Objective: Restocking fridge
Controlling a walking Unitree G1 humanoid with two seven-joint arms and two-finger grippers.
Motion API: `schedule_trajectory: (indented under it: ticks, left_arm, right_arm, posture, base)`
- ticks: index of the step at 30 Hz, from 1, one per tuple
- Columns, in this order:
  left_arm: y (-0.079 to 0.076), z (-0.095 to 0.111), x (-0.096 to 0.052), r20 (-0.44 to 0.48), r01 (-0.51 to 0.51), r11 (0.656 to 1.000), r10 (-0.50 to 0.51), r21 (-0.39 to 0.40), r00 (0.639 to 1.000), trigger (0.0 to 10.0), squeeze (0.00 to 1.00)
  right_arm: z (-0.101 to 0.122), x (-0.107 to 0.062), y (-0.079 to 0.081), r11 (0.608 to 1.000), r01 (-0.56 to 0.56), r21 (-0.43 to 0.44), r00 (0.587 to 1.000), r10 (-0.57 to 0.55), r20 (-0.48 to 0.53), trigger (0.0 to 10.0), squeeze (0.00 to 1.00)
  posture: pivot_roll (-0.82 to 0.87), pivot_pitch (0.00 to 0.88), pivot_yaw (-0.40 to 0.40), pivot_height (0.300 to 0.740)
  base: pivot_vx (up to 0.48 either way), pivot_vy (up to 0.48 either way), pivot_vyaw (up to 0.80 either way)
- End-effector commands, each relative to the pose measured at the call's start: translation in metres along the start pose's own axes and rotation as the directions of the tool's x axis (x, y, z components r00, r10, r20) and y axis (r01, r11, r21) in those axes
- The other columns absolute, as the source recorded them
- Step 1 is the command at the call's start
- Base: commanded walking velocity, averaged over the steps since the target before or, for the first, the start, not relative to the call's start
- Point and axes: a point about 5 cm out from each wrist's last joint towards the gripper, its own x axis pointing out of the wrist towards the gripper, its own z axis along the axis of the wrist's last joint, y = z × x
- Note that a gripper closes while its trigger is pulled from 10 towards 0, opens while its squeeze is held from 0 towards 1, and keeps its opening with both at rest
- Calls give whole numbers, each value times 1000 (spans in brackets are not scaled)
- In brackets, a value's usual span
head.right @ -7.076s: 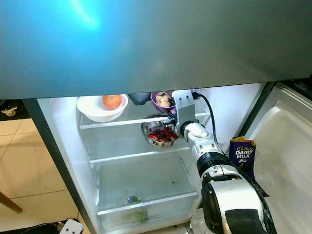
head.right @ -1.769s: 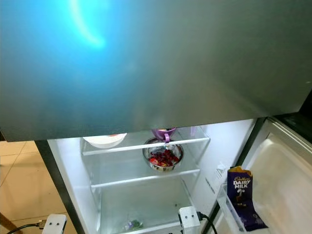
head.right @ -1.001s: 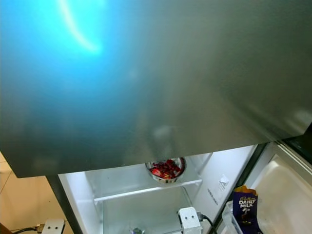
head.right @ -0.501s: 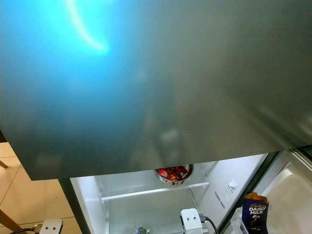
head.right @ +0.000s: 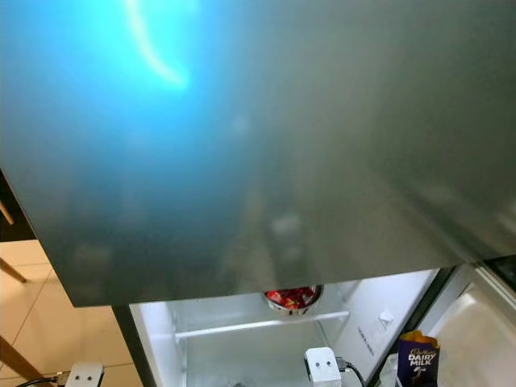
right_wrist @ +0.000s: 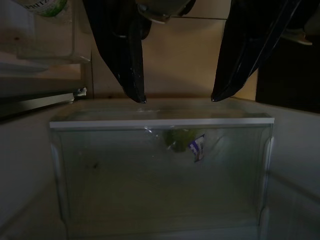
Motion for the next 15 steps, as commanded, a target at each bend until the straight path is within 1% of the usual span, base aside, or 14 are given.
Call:
schedule_trajectory:
  ticks: [1, 6, 7, 10, 15]
  left_arm:
    - [5, -2, -2, -8, -5, 1000, 5, 18, 1000, 10000, 0]
    - [5, -2, -2, -10, -6, 1000, 7, 20, 1000, 10000, 0]
    - [6, -2, -2, -10, -8, 1000, 8, 22, 1000, 10000, 0]
    - [6, -2, -2, -10, -8, 1000, 8, 22, 1000, 10000, 0]
    - [5, -1, -2, -8, -3, 1000, 3, 21, 1000, 10000, 0]
  right_arm:
    - [-8, -2, 0, 1000, 3, 4, 1000, -3, -22, 10000, 0]
    - [-9, -3, 0, 1000, -4, 10, 1000, 4, -20, 10000, 0]
    - [-8, -3, 1, 999, -16, 39, 1000, 17, -6, 10000, 0]
    - [-8, -3, 1, 998, -22, 55, 1000, 22, 8, 10000, 0]
    - [-7, -3, 0, 998, -23, 62, 1000, 23, 9, 10000, 0]
  posture:
    - [-38, 90, -25, 689]
    - [-36, 92, -25, 689]
    - [-36, 92, -25, 689]
    - [-36, 92, -25, 689]
    - [-37, 89, -23, 714]
  base:
    - [0, 0, 0]
    - [0, 0, 0]
    - [0, 0, 0]
    - [0, 0, 0]
    - [0, 0, 0]
